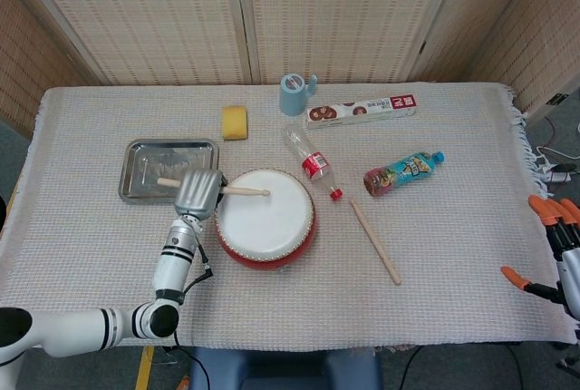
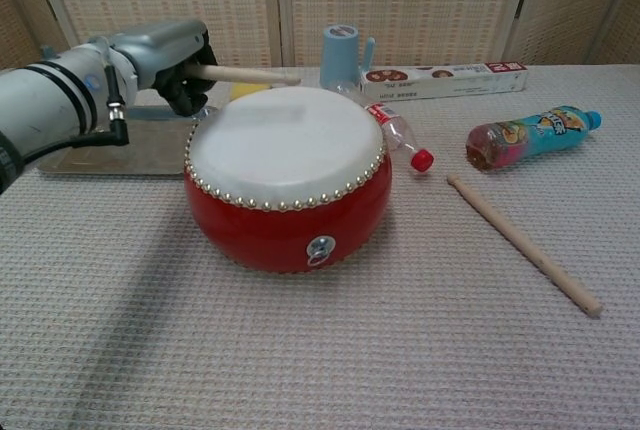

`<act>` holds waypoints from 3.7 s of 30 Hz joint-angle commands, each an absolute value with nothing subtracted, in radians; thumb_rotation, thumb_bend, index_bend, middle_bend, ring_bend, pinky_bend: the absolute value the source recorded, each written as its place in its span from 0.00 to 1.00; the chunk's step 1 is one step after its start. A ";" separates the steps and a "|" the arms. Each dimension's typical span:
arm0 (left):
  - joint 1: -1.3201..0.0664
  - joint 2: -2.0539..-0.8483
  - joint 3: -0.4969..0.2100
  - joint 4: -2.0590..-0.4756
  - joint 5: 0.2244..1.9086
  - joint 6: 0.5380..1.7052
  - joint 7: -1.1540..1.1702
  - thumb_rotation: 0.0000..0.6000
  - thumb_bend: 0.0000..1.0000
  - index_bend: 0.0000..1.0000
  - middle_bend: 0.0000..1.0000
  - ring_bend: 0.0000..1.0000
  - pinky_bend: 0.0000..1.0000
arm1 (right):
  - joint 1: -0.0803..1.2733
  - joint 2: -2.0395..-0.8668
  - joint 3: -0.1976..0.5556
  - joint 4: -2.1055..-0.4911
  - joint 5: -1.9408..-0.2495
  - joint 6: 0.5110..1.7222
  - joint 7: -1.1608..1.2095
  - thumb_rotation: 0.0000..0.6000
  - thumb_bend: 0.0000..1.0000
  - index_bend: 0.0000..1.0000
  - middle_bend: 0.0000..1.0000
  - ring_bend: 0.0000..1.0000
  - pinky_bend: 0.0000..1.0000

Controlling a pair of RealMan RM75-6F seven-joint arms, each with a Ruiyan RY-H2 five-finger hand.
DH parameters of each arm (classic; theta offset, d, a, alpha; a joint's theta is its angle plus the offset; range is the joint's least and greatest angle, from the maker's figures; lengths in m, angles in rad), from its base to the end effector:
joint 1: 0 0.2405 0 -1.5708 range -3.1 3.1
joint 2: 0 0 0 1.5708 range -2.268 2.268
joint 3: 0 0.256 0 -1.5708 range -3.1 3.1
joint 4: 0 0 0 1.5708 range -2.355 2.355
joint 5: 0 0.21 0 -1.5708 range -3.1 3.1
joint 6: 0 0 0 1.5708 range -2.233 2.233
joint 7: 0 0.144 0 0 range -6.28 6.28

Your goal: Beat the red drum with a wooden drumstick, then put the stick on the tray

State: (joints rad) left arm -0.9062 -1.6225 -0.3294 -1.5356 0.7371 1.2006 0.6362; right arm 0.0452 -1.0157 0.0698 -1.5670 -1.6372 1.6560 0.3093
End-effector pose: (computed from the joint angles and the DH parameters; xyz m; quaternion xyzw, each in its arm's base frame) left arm -0.0847 0.3820 0.0066 -0.6537 -0.3859 -0.3984 0.5147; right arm -0.3014 -0.1704 0.2116 0.5677 -0.3603 0.5043 0.5419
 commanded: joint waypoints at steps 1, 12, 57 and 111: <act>-0.879 -1.586 -0.373 -1.593 0.759 1.192 0.552 1.00 0.83 0.91 1.00 0.98 1.00 | 0.048 -1.018 0.070 -1.567 -1.636 1.651 0.308 1.00 0.11 0.05 0.09 0.05 0.07; -0.935 -1.619 -0.207 -1.465 0.816 1.148 0.806 1.00 0.83 0.91 1.00 0.97 1.00 | 0.048 -1.017 0.070 -1.568 -1.630 1.647 0.311 1.00 0.11 0.05 0.09 0.05 0.07; -0.880 -1.601 -0.262 -1.512 0.889 1.191 0.660 1.00 0.84 0.91 1.00 0.97 1.00 | 0.053 -1.031 0.072 -1.549 -1.622 1.639 0.326 1.00 0.11 0.05 0.09 0.05 0.07; -0.954 -1.668 -0.292 -0.790 0.804 0.633 0.267 1.00 0.61 0.56 0.54 0.51 0.66 | 0.058 -1.027 0.079 -1.573 -1.582 1.599 0.286 1.00 0.11 0.05 0.09 0.05 0.07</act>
